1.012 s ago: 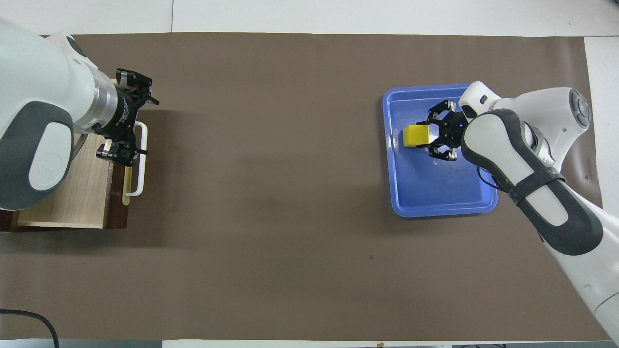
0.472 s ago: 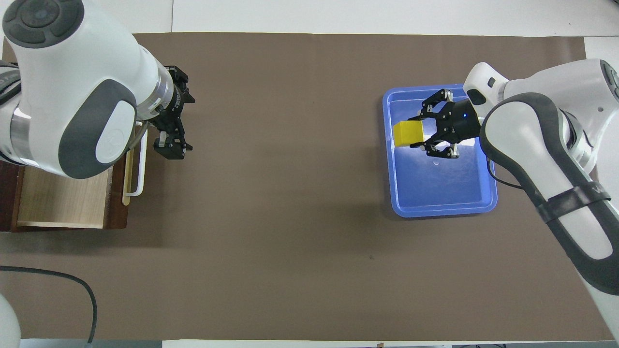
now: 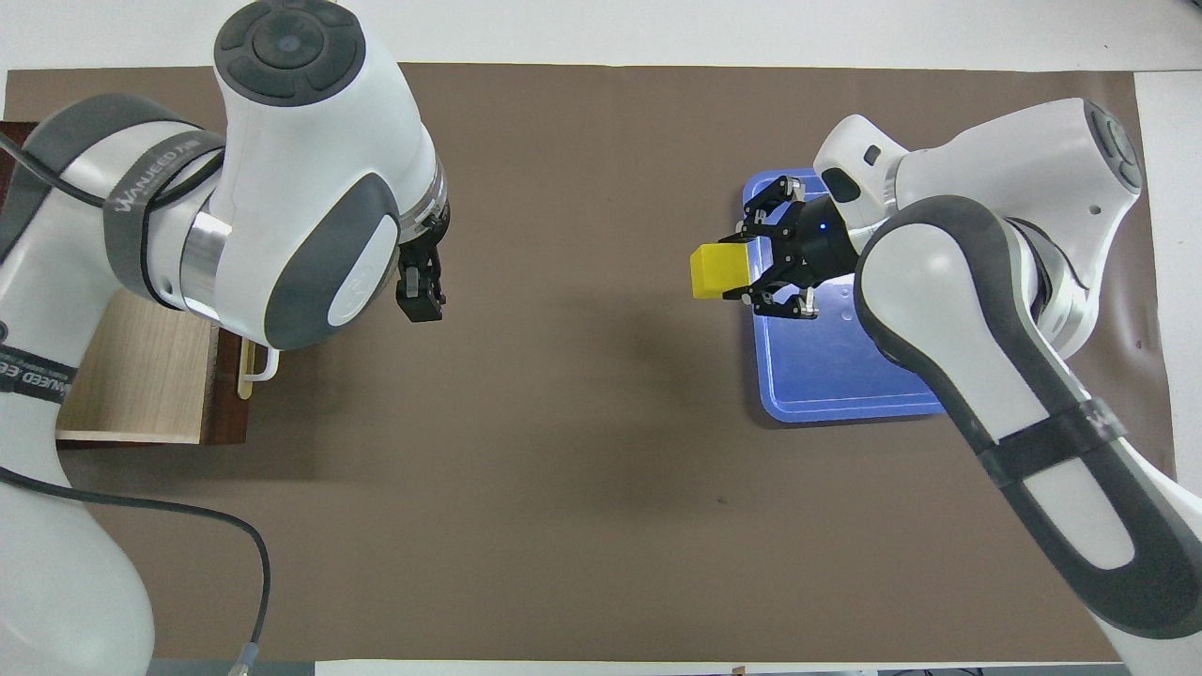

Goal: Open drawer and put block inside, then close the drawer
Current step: 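Lift the block with the right gripper while the left gripper moves toward it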

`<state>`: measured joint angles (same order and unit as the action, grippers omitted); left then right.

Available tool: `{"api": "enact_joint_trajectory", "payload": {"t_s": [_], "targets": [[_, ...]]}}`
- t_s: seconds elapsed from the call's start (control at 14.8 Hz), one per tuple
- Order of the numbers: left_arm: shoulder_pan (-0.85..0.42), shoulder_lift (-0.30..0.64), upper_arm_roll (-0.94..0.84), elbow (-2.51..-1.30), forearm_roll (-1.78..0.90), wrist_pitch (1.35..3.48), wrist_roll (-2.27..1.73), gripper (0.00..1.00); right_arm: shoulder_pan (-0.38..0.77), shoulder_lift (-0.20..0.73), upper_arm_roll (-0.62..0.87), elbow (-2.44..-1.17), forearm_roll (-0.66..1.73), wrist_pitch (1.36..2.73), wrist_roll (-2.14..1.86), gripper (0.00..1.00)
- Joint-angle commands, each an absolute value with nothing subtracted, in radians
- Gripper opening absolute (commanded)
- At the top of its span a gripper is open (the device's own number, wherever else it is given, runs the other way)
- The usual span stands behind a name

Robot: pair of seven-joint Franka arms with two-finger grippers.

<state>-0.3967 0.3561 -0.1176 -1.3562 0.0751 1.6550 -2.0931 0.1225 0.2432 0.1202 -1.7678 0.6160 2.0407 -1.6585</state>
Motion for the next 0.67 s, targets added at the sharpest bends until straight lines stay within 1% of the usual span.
{"api": "enact_joint_trajectory", "payload": {"t_s": [0.0, 0.13, 0.34, 0.54, 0.61], "targets": [[-0.429, 0.348, -0.097, -1.37, 0.086, 1.658, -2.108, 1.0, 0.144, 0.247, 0.12, -1.744, 0.626, 2.034, -1.615, 0.0], [-0.433, 0.341, -0.1, -1.382, 0.069, 1.675, -2.109, 1.0, 0.163, 0.247, 0.117, -1.74, 0.617, 2.036, -1.603, 0.0], [-0.452, 0.339, -0.1, -1.387, 0.037, 1.692, -2.112, 1.0, 0.202, 0.255, 0.12, -1.698, 0.548, 2.036, -1.513, 0.0], [-0.486, 0.328, -0.098, -1.422, 0.011, 1.779, -2.16, 1.0, 0.256, 0.265, 0.12, -1.661, 0.483, 2.04, -1.39, 0.0], [-0.498, 0.331, -0.097, -1.42, 0.009, 1.779, -2.181, 1.0, 0.271, 0.273, 0.12, -1.649, 0.474, 2.042, -1.361, 0.0]]}}
